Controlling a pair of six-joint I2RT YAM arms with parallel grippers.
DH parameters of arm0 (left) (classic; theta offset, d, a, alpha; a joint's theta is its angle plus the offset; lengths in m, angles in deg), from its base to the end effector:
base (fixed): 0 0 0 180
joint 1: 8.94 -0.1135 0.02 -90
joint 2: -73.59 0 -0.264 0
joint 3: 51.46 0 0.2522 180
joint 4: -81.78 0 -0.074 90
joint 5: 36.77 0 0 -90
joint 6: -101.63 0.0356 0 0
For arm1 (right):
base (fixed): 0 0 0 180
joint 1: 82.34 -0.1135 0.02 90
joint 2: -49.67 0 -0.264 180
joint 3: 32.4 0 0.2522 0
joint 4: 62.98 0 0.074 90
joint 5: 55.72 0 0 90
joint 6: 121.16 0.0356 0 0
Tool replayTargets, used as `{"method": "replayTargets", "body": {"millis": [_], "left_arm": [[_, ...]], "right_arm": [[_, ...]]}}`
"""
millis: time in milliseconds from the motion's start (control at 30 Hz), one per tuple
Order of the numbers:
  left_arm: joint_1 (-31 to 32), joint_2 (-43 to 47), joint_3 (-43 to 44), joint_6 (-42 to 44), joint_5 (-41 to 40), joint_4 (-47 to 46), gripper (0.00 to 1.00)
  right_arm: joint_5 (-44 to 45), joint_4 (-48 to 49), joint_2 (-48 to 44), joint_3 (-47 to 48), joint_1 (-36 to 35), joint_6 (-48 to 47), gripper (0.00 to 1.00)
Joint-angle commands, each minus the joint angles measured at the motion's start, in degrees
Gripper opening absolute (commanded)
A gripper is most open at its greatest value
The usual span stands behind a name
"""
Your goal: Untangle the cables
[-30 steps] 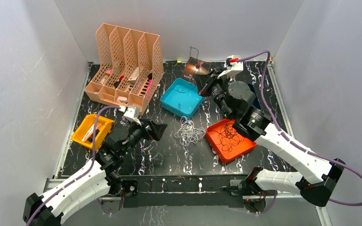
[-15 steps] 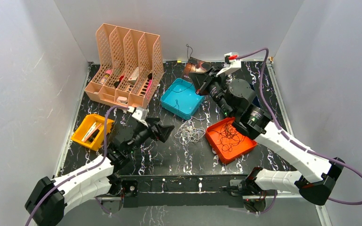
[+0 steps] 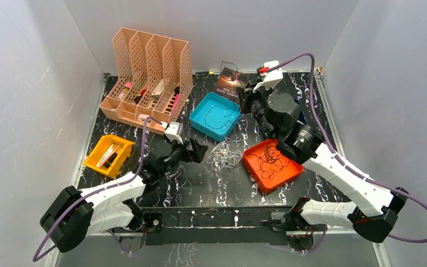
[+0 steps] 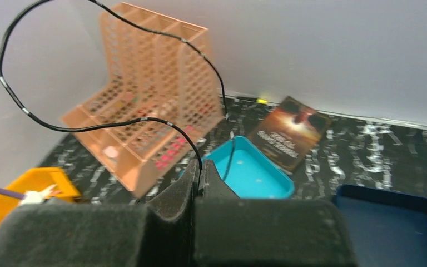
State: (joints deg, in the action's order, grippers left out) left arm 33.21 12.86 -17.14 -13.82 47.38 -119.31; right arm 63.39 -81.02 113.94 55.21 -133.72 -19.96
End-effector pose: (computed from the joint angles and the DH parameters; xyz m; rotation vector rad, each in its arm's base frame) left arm 0.1698 -0.1488 0.2215 0.1711 1.7189 -0.8014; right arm 0.1643 0.1780 0.4610 -0.1104 1.5067 0.5055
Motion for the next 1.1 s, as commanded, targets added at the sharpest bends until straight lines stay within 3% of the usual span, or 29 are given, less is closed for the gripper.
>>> {"method": "replayTargets", "body": {"millis": [0,267,400,633,1067], "left_arm": [[0.30,-2.56,3.09,-2.33,-2.34,0.98,0.98],[0.43,-3.90,3.67,-4.12,-2.32,3.65,0.97],[0.39,-0.81,4.56,-6.08,-6.15,12.05,0.97],[0.39,3.79,5.68,-8.53,-8.87,25.29,0.97],[0.40,9.99,4.89,-9.82,-12.82,31.25,0.97]], "right_arm": [[9.09,-3.41,1.26,3.45,1.24,-7.98,0.00],[1.74,-1.59,5.09,2.54,10.65,-5.53,0.00],[-2.33,3.00,9.03,2.36,13.55,-4.96,0.00],[-7.27,9.39,18.34,5.91,16.41,-4.00,0.00],[-15.10,21.13,32.52,9.65,18.27,-6.18,0.00]]}}
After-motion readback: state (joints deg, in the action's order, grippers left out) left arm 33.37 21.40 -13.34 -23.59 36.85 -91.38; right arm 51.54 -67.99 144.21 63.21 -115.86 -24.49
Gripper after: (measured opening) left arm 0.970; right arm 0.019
